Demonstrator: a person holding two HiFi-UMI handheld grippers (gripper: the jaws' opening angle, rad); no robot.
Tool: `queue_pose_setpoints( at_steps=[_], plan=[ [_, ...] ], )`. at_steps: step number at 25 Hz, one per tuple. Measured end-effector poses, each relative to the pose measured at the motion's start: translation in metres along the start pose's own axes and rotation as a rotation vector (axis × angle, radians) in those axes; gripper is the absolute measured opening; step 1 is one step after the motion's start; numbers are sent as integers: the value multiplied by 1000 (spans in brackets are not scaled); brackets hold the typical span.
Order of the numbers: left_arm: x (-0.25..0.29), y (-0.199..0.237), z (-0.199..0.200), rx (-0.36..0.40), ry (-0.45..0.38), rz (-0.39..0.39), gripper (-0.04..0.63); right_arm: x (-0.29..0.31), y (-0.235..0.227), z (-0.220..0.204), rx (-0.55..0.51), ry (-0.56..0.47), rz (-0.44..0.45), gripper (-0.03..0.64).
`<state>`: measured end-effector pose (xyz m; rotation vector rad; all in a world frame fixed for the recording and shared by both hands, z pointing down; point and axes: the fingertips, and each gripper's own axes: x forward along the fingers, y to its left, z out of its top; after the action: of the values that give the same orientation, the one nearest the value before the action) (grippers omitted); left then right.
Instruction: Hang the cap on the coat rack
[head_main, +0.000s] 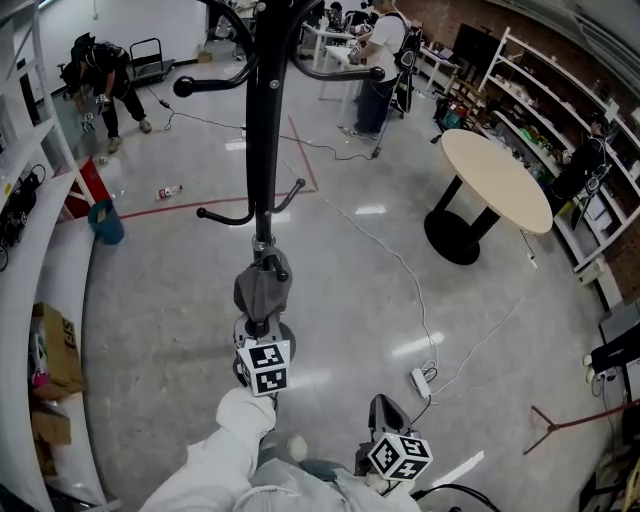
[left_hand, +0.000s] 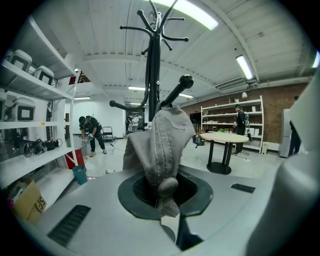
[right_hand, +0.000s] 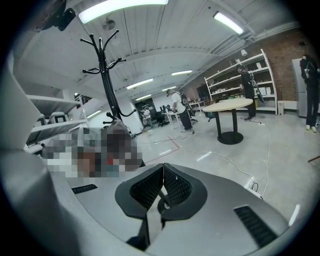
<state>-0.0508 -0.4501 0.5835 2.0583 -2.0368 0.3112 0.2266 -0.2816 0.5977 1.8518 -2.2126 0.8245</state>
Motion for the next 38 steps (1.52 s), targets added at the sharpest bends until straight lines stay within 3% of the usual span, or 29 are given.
queue_pose_setpoints(
  at_steps=[11,15,19,24,38],
  plan=[
    [18,-7,-17,-33,-41,-118,22,2,3,-3,9,15,5,11],
    [15,-15,-26,-54,-34,-169,115,3,8,-3,9,18,18,11],
    [13,-17,-32,-79,-36,-182,153,3,10,-5,10,21,22,11],
    [8,-20,-46,-110,-12,-193,246,0,10,-8,15,23,22,11],
    [-54,-37,-82,-164,58,-270,256,-3,28,-17,27,32,70,11]
  ],
)
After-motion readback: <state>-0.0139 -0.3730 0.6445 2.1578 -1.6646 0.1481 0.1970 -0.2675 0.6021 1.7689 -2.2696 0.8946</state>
